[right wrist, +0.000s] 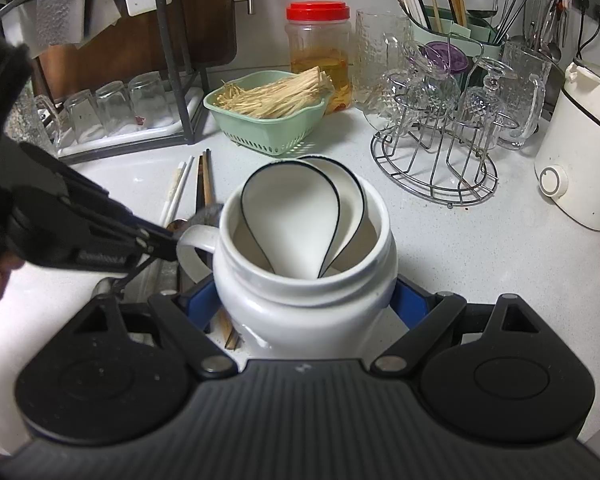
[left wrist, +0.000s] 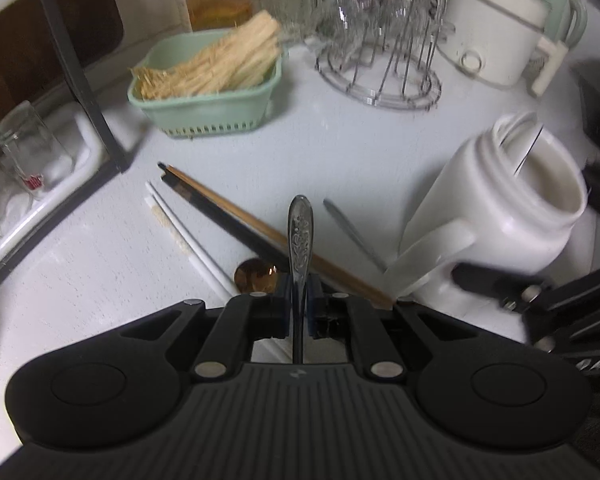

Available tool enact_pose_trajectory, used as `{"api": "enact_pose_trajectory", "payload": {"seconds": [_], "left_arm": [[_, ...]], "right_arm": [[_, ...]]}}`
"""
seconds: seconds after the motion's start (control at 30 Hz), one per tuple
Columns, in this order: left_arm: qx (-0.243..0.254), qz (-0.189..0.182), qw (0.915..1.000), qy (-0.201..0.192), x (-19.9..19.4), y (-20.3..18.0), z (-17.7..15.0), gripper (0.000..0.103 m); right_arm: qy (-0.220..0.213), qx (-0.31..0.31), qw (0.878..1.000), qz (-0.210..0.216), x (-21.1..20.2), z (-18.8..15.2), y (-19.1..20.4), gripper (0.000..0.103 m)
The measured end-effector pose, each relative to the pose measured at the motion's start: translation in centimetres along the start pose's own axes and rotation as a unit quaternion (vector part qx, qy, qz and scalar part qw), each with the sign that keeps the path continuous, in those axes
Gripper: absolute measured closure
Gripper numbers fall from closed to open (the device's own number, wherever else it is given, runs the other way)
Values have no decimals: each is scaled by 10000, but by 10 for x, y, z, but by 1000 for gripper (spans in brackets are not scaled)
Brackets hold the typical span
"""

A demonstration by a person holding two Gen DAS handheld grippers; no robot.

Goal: Organize utensils
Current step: 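Close the left tool on the ornate metal spoon's handle, then lift the metal spoon with the left tool and carry it over the jar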

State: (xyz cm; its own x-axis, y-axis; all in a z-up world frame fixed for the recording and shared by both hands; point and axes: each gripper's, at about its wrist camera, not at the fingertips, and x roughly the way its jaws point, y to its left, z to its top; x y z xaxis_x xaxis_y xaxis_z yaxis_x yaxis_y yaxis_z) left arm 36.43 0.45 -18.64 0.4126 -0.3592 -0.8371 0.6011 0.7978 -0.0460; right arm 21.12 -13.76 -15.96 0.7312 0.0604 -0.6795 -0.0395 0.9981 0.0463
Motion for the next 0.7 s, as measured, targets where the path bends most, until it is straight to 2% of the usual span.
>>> {"api": "enact_pose_trajectory", "payload": {"seconds": [0.3,0.7], "left_arm": [[-371,-173,9979,-496,-41,-14,9,94],[-431,-433,9935,-966,-78,-33,15,94]], "right_arm": [[-60,12,10000,-18,-2,-3,1,12],[-88,-8,10000,-12,-2,-3,2,12]]}}
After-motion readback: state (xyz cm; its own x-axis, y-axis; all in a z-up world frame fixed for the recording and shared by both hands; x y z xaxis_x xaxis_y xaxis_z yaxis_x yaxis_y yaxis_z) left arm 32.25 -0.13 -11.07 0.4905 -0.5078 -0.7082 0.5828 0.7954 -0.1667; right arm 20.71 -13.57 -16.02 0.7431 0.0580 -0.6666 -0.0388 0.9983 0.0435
